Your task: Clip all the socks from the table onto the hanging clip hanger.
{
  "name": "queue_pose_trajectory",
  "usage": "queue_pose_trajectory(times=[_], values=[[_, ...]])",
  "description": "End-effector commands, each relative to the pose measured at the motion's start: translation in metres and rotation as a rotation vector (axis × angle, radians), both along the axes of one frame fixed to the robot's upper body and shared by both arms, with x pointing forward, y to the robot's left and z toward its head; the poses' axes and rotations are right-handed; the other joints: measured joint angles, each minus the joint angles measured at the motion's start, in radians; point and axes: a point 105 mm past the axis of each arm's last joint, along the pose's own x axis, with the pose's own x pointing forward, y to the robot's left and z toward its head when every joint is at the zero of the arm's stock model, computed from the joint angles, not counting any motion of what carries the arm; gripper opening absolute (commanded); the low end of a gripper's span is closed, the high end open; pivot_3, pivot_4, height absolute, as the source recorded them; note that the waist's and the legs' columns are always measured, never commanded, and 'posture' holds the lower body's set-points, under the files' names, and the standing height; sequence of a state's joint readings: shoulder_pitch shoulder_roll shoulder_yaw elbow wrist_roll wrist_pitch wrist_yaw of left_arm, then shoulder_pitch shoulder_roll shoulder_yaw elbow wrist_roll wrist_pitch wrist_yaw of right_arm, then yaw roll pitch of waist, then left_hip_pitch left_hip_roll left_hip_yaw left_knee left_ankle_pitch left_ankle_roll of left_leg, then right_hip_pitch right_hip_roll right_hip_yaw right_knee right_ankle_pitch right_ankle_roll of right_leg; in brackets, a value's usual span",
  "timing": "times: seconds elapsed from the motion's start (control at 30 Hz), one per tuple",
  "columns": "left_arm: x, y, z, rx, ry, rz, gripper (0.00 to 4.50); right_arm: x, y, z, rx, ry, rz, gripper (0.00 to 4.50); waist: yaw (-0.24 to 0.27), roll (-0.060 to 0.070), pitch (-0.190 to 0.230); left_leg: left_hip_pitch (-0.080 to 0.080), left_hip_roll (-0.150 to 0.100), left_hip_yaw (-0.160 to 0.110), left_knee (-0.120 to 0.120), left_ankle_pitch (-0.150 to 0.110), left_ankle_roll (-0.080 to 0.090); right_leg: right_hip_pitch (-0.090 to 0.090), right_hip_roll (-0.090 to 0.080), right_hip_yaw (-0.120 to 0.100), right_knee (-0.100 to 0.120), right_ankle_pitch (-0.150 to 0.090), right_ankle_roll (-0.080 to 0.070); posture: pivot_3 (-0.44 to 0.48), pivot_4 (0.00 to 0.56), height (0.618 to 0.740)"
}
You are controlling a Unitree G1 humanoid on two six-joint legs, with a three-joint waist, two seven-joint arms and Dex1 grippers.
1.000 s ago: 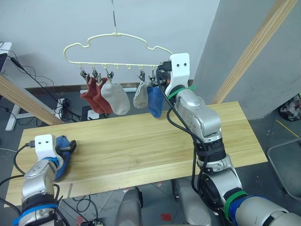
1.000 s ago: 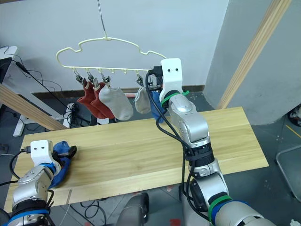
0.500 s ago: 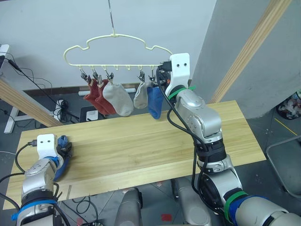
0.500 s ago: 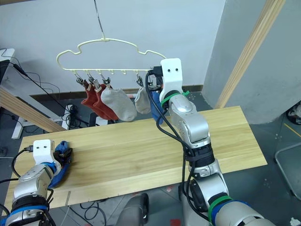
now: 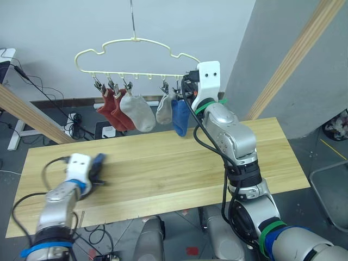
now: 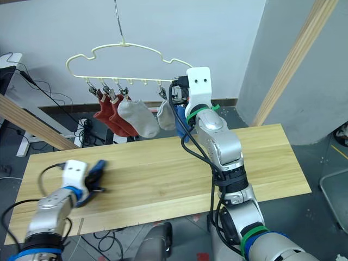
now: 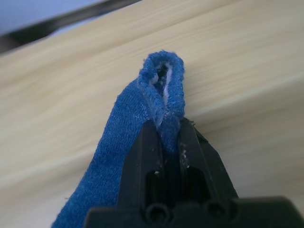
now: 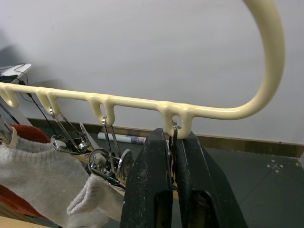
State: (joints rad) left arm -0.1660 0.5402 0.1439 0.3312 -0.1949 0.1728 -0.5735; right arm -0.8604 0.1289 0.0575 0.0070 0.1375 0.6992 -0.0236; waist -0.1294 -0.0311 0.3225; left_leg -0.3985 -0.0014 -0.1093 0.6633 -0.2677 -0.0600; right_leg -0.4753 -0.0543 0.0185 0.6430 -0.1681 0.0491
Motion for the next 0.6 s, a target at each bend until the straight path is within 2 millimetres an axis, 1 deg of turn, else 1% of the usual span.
queue_pose_trajectory(times=[0.03, 0.07, 0.17, 0.2, 0.27, 0.33, 0.4, 0.5, 0.6], values=[[0.01, -0.091, 0.056, -0.044, -0.17, -0.394, 0.0, -0.006, 0.003, 0.018, 0.032, -0.065, 0.014, 0.0, 0.0, 0.0, 0.0, 0.0, 0.0, 0.0, 0.0, 0.0, 0.0, 0.0, 0.0, 0.0, 0.0, 0.0, 0.0, -0.178, 0.306, 0.74], [0.009, -0.113, 0.068, -0.069, -0.197, -0.478, 0.0, -0.006, 0.003, 0.018, 0.033, -0.067, 0.013, 0.0, -0.002, 0.0, 0.0, 0.0, 0.0, 0.0, 0.0, 0.0, 0.0, 0.0, 0.0, 0.0, 0.0, 0.0, 0.0, -0.178, 0.306, 0.74], [0.007, -0.152, 0.089, -0.114, -0.247, -0.607, 0.0, -0.006, 0.001, 0.02, 0.034, -0.071, 0.009, 0.0, -0.013, 0.0, 0.0, 0.0, 0.0, 0.0, -0.001, 0.0, 0.0, 0.0, 0.0, 0.0, 0.0, 0.0, 0.0, -0.192, 0.306, 0.74], [0.006, -0.159, 0.094, -0.127, -0.258, -0.629, 0.0, -0.006, 0.001, 0.02, 0.034, -0.071, 0.007, 0.0, -0.017, 0.0, 0.0, 0.0, 0.0, 0.001, -0.001, 0.0, 0.0, 0.0, 0.0, 0.001, 0.0, 0.0, 0.0, -0.192, 0.306, 0.74], [0.006, -0.182, 0.105, -0.158, -0.296, -0.674, 0.0, -0.006, -0.001, 0.021, 0.033, -0.074, 0.002, 0.0, -0.02, 0.0, 0.0, 0.001, 0.0, 0.002, -0.001, 0.0, 0.0, 0.0, 0.0, 0.002, 0.0, 0.0, 0.0, -0.198, 0.305, 0.74], [0.008, -0.199, 0.112, -0.18, -0.322, -0.694, 0.0, -0.006, -0.002, 0.021, 0.032, -0.075, -0.002, 0.0, -0.018, 0.0, 0.0, 0.001, 0.0, 0.001, -0.001, 0.0, 0.0, 0.0, 0.0, 0.001, 0.001, 0.0, 0.0, -0.198, 0.305, 0.74], [0.014, -0.213, 0.116, -0.211, -0.338, -0.678, 0.0, -0.006, -0.003, 0.022, 0.032, -0.077, -0.005, 0.0, -0.014, 0.0, 0.0, 0.0, 0.0, 0.001, 0.0, 0.0, 0.0, 0.0, 0.0, 0.001, 0.0, 0.0, 0.0, -0.198, 0.305, 0.74], [0.026, -0.228, 0.121, -0.229, -0.375, -0.626, 0.0, -0.007, -0.003, 0.022, 0.033, -0.077, -0.004, 0.0, -0.013, 0.0, 0.0, 0.0, -0.001, 0.001, 0.001, 0.0, 0.001, 0.001, 0.0, 0.002, 0.0, 0.0, 0.0, -0.21, 0.302, 0.74], [0.039, -0.234, 0.13, -0.26, -0.418, -0.544, 0.0, -0.007, -0.002, 0.023, 0.033, -0.078, -0.002, 0.0, -0.015, 0.0, 0.0, 0.0, -0.001, 0.001, 0.001, 0.0, 0.001, 0.001, 0.0, 0.001, 0.0, 0.0, 0.001, -0.216, 0.303, 0.74]])
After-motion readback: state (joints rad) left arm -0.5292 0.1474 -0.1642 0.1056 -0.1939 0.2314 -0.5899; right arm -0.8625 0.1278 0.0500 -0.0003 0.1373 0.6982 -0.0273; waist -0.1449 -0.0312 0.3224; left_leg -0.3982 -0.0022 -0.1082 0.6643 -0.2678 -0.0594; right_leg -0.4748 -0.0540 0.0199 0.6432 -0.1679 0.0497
